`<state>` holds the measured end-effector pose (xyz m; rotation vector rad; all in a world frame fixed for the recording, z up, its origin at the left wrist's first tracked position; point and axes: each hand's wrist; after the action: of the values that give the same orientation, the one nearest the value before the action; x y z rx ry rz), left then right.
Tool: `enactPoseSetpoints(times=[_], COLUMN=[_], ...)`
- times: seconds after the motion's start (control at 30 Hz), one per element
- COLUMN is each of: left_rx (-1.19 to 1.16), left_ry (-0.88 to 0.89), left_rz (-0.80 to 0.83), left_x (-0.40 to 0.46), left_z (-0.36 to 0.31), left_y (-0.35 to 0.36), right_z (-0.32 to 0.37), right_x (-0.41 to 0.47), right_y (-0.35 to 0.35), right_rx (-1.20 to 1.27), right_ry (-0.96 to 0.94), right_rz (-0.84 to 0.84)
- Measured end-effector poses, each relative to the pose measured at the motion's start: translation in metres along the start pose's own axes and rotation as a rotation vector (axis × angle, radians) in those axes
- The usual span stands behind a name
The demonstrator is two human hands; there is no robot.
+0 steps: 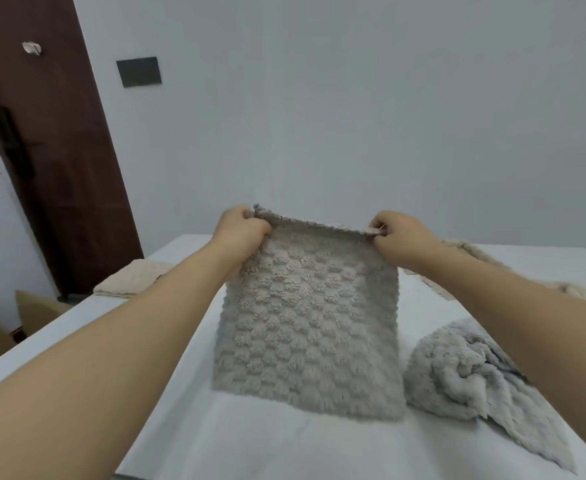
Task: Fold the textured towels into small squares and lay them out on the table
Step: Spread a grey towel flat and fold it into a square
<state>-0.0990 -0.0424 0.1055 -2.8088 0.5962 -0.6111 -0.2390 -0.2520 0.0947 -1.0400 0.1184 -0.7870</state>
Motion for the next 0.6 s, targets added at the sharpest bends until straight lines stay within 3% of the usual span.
enactPoseSetpoints(times=[0.13,0.33,0.47,0.53,0.6], left_rx=[-0.013,-0.096,0.051,0.181,0.343], left_ry=[0.141,0.229,0.148,-0.004,-0.184], left_rz=[-0.182,-0.206,-0.111,0.13,0.499], left_x=[0.023,0.022,-0.011,-0.033,-0.053], left_z=[-0.006,-0.015,0.023,0.048,0.069], left_y=[-0.016,-0.037,-0.04,-0.038,-0.039], right_z=[0.014,0.035,0.018,0.003,-0.011], right_x=[0.028,0.014,-0.012,-0.029,-0.047], right_y=[-0.01,-0.025,0.006,0.026,0.043], right_rx=[0.475,0.93,0.746,0.412,-0.045], right_ry=[0.075,0.002,0.107,0.195,0.271], right_rz=[-0.16,-0.098,-0.031,0.19,0.473])
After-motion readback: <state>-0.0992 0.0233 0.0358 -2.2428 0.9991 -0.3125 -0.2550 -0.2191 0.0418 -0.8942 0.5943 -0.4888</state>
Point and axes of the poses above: each hand's wrist, its own x-axis towards the middle knuckle, its own y-axis out of the palm, z = x × y, and after that the axes turned 9 degrees about y, right-handed
